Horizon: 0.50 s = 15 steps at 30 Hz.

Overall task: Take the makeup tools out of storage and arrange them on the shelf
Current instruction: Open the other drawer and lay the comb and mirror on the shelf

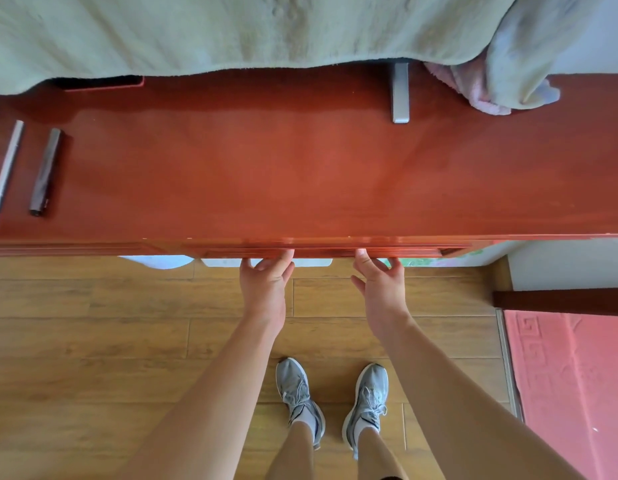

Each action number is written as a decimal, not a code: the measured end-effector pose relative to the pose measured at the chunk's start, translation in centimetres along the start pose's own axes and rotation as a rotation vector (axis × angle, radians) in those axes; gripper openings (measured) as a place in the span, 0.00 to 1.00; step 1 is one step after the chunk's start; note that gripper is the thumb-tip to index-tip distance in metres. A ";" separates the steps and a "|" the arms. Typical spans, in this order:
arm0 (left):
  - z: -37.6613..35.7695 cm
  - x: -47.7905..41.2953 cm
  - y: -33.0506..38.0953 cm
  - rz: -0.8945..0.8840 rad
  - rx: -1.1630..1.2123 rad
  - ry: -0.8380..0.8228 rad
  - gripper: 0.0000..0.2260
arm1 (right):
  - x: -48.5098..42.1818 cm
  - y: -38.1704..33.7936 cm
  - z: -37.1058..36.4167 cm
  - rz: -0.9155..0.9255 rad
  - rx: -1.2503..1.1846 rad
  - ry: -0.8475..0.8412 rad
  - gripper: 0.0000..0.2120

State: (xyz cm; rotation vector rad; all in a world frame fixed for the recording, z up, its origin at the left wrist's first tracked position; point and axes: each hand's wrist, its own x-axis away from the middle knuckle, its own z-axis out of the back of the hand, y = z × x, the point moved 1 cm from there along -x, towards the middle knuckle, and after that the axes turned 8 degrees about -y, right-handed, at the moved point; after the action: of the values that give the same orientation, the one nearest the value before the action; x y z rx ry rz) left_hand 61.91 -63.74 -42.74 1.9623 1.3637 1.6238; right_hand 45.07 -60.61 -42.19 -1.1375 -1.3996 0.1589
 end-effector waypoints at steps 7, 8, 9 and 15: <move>1.5 1.9 -1.7 -0.006 -0.016 0.046 0.47 | 1.9 2.1 0.9 0.025 0.002 0.041 0.30; 1.8 2.3 -1.9 -0.008 -0.010 0.045 0.47 | 2.3 2.5 1.1 0.030 0.004 0.042 0.29; 2.0 2.7 -2.1 -0.011 -0.008 0.045 0.47 | 2.7 2.8 1.3 0.032 0.001 0.044 0.29; 3.6 5.3 -3.6 -0.015 -0.015 0.055 0.45 | 5.1 4.6 2.6 0.036 -0.020 0.046 0.27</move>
State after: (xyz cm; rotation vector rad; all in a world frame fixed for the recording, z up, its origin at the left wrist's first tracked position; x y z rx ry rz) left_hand 62.91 -56.47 -43.11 1.9077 1.3784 1.6884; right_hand 46.62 -53.44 -42.54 -1.1767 -1.3436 0.1440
